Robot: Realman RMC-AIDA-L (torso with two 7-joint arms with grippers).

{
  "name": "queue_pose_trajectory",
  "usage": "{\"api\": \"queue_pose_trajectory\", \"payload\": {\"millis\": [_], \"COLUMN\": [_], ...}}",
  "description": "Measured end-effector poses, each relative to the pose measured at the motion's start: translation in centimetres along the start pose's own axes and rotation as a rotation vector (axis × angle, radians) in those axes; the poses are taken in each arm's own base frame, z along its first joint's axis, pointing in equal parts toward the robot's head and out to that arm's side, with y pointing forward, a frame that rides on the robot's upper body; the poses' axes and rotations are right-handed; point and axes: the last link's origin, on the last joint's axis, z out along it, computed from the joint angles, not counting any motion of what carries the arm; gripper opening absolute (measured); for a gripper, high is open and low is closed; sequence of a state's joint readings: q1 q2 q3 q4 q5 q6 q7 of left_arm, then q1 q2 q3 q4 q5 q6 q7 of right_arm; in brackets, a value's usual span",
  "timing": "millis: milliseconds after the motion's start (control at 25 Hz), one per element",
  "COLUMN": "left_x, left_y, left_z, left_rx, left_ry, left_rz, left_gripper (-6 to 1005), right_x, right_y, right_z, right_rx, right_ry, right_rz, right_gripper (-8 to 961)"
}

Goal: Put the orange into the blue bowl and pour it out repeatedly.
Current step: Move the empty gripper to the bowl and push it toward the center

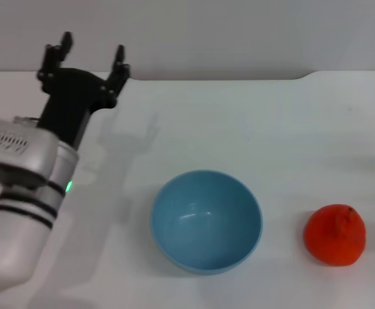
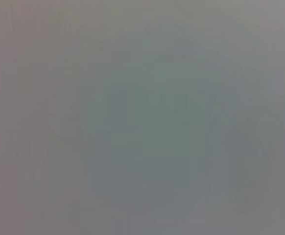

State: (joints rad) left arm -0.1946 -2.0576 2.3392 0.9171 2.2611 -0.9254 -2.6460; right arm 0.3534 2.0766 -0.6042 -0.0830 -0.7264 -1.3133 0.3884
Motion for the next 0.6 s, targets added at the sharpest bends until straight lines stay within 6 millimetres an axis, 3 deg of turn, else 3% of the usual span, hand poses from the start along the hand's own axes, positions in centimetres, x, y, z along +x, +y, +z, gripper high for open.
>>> {"api": "queue_pose_trajectory", "payload": {"millis": [280, 600], "left_x": [1.8, 6.0], "left_y": [1.2, 1.2], "left_z": [4.3, 8.3], "left_rx": [-0.15, -0.42], "left_ry": [-0.235, -0.538], "left_rz": [-0.118, -0.199], "left_gripper": [798, 797], "right_x": [0.3, 0.6], "right_y": [0.5, 1.1], "right_z": [-0.2, -0.5], "right_rx": [-0.032, -0.061], "right_ry": [0.015, 0.029], "right_rz": [-0.002, 0.003], "right_gripper": [570, 570]}}
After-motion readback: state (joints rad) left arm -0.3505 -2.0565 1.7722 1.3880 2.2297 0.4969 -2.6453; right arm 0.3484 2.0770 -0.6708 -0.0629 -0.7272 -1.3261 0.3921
